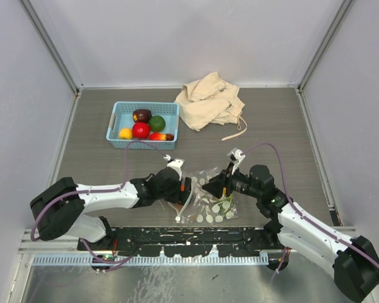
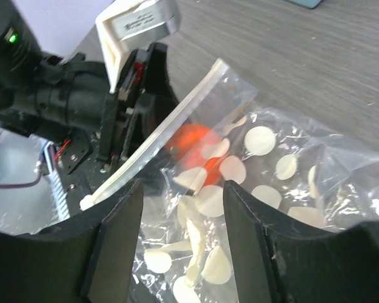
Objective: Open the zip-top bag and remove the fake food
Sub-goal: Pick up the fake fruit from the zipper food storage bag.
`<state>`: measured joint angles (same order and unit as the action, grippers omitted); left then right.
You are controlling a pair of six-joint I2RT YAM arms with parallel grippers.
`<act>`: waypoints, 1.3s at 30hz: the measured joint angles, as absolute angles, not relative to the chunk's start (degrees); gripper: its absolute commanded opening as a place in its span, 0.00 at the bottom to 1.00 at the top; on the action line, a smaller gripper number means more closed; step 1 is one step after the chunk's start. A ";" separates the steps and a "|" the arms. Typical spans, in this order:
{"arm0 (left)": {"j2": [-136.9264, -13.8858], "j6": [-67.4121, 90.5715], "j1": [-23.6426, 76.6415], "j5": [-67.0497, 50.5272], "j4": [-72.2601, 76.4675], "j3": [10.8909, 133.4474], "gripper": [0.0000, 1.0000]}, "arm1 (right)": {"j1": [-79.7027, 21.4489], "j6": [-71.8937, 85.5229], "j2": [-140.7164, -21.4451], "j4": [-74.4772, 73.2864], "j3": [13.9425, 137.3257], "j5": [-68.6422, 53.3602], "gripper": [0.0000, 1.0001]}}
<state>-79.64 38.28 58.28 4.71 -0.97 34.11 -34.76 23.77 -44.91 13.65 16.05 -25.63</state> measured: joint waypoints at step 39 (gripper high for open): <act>-77.58 41.19 58.28 3.18 5.63 29.82 0.39 | -41.80 31.53 -60.84 30.30 10.83 -32.18 0.01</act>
<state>-77.58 41.19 58.28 3.18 5.63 29.82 -41.80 31.53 -60.84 30.30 10.83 -32.18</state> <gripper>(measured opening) 0.764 0.064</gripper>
